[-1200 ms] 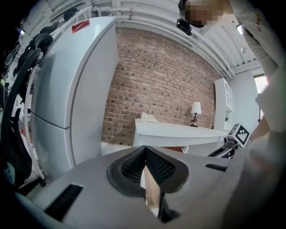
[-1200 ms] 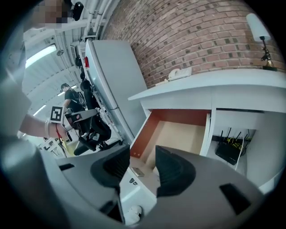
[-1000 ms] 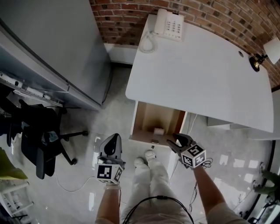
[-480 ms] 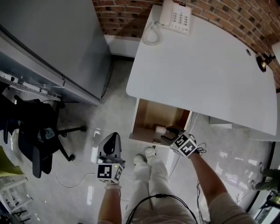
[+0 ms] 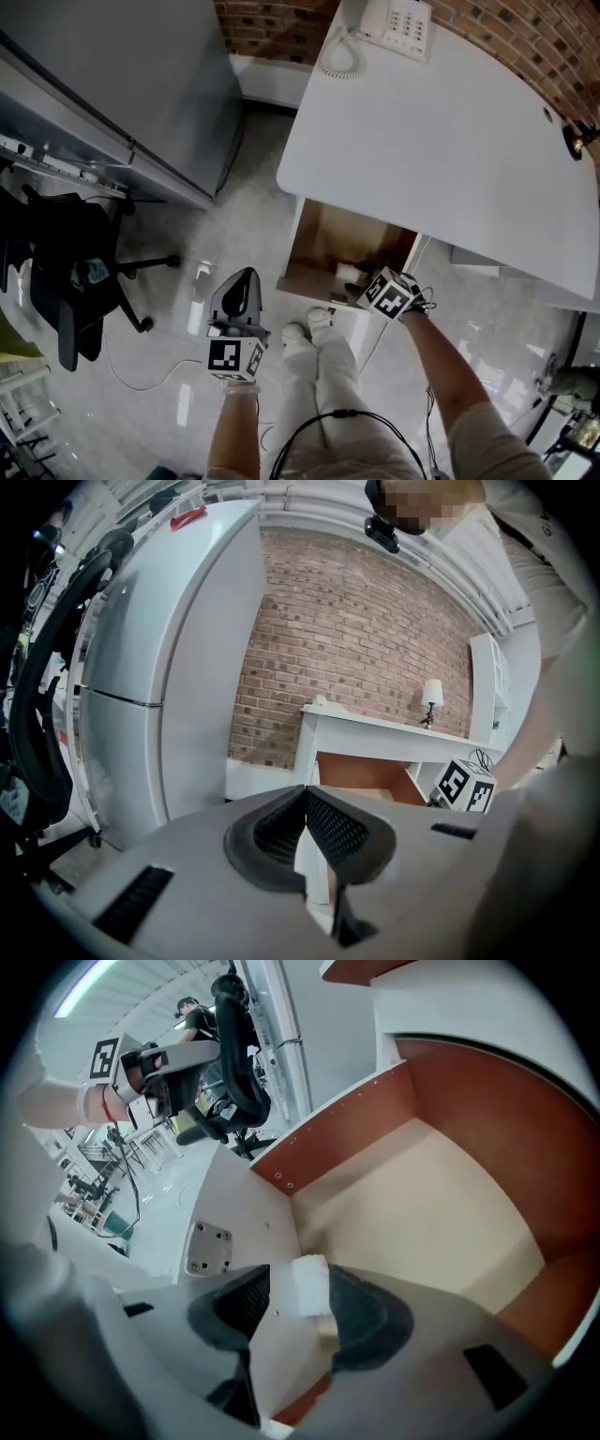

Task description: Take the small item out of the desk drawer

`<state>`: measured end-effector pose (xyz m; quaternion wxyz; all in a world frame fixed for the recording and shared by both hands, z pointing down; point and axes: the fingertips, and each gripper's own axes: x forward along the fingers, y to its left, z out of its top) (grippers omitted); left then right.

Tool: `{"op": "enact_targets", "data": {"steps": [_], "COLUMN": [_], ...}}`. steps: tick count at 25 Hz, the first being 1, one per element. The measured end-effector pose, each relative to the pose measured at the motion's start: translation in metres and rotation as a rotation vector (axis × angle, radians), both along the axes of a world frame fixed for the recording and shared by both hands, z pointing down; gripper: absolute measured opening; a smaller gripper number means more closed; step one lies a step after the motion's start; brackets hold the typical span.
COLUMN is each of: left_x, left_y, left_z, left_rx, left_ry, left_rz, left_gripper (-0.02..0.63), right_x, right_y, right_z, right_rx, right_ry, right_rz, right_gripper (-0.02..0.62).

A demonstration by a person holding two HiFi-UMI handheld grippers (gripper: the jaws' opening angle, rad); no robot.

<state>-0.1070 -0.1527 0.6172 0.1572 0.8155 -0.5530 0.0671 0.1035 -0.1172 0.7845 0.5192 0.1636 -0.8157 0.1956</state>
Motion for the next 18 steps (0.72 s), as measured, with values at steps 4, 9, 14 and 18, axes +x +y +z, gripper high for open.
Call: {"op": "enact_targets", "data": {"steps": [4,9,14,18], "left_x": [0.001,0.002,-0.001,-0.003], "left_y": [-0.001,0.001,0.004,0.008], "left_z": [0.000,-0.001,0.001,0.006], "left_rx": [0.007,0.016,0.013,0.012], "left_ry": [0.003,0.000,0.005,0.007], "left_rz": [-0.010,-0.016,-0.044,-0.058], "left_gripper": [0.005,0.005,0.005,0.005], "right_x": [-0.003,0.001,0.002,0.002], "right_y": [0.002,0.001,-0.002,-0.005], "right_z": [0.012,0.027,0.037,0.044], "right_rx": [-0.002,-0.004,-0.024,-0.037], "right_ry": [0.048,0.136,0.179,0.199], "right_rz": [-0.060,-0.132,-0.199,-0.237], "right_gripper": [0.213,0.224,0.233,0.231]}}
